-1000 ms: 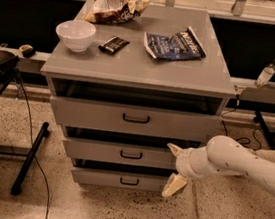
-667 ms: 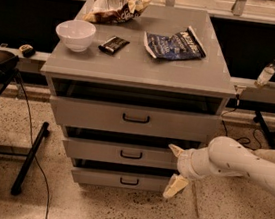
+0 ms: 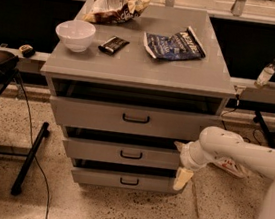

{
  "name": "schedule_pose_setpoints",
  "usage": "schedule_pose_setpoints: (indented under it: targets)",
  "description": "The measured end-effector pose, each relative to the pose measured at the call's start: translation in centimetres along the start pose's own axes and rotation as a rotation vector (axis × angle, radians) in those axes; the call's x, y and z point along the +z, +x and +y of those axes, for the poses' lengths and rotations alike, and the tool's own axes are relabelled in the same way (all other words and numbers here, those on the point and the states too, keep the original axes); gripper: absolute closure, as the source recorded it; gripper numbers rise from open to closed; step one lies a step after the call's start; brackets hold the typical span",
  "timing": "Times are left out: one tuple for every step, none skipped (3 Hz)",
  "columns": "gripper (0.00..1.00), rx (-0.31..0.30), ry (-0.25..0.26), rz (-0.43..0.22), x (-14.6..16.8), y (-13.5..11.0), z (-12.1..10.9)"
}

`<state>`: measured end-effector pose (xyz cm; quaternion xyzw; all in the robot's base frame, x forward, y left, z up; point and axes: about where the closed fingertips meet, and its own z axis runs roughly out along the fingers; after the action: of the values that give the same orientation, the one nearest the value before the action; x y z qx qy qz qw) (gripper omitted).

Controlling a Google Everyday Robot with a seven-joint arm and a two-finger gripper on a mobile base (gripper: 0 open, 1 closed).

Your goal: Open middle drawer

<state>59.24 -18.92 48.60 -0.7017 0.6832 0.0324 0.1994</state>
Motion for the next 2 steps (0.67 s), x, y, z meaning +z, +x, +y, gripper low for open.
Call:
schedule_pose_setpoints:
  targets:
    - [0.00, -0.027, -0.001, 0.063, 1.7, 3.3, -2.4]
    - [0.00, -0.020, -0.020, 0.068, 3.7, 5.3, -2.8]
